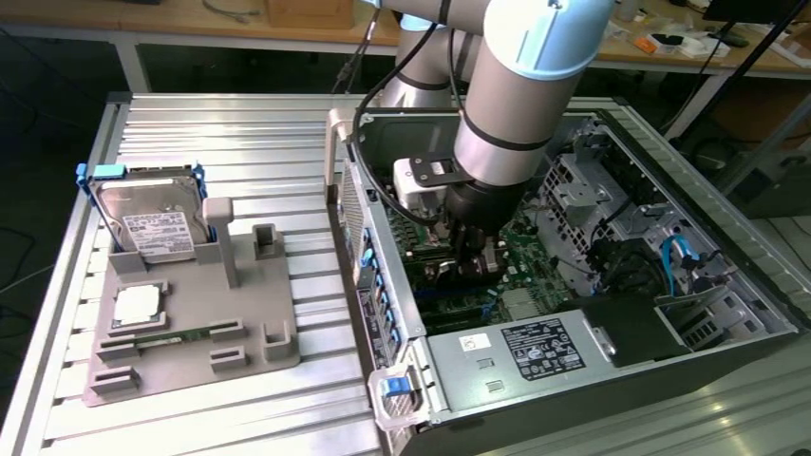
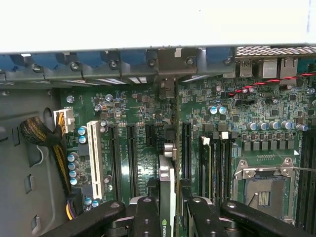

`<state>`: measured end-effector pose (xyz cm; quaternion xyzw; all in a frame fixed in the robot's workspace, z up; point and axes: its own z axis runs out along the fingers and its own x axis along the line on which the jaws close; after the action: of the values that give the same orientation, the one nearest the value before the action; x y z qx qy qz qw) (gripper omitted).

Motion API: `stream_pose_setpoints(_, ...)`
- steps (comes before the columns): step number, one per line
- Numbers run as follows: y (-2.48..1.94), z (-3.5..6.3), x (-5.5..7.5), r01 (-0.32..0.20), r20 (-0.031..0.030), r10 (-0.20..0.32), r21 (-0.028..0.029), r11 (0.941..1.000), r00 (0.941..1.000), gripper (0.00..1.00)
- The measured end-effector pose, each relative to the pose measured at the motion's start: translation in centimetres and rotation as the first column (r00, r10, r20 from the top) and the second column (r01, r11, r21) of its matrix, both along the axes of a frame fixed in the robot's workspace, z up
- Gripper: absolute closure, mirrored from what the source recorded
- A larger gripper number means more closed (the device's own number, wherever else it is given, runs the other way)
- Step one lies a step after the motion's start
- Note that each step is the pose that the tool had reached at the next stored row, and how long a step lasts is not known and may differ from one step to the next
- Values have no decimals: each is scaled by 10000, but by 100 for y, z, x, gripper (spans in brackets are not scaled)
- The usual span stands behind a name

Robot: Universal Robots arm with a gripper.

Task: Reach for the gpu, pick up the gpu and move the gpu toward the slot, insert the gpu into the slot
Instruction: 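Insert the gpu into the slot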

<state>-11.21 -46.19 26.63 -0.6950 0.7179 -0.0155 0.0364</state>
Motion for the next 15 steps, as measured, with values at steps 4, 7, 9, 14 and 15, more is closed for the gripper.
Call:
stream_pose_setpoints(4,-14,0,1,-2,0,2,2,10000,10000,73)
stream_pose_setpoints(7,-23,0,-1,0,1,0,2,10000,10000,73)
stream_pose_setpoints(9,-24,0,-1,-1,0,1,3,10000,10000,73)
stream_pose_setpoints(14,-24,-1,-16,-2,3,2,3,10000,10000,73)
stream_pose_setpoints(15,-24,-1,-20,-3,3,3,4,10000,10000,73)
